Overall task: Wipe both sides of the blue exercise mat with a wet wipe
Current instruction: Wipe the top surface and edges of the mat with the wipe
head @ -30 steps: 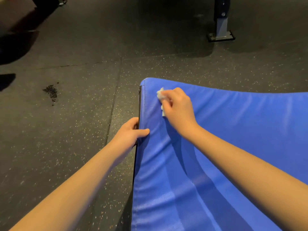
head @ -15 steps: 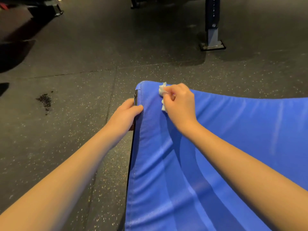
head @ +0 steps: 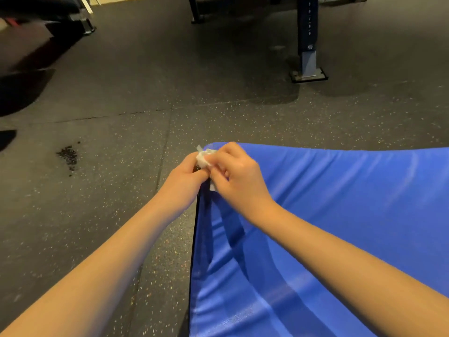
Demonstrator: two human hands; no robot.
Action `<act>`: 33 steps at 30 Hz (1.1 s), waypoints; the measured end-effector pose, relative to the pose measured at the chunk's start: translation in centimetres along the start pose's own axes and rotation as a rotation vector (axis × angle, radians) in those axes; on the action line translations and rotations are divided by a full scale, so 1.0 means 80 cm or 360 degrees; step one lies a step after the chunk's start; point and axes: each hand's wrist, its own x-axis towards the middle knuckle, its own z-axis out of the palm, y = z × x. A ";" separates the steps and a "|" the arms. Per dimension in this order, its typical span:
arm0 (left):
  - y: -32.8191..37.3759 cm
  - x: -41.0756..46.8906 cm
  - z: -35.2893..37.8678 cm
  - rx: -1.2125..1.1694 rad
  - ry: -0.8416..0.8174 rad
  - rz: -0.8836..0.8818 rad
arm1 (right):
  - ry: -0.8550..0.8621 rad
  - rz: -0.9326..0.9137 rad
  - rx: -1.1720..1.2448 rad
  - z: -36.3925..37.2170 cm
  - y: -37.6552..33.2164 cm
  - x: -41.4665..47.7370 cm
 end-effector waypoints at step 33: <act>-0.010 -0.011 0.013 0.0153 0.0063 0.0107 | 0.0117 0.0636 -0.0114 -0.046 0.097 -0.042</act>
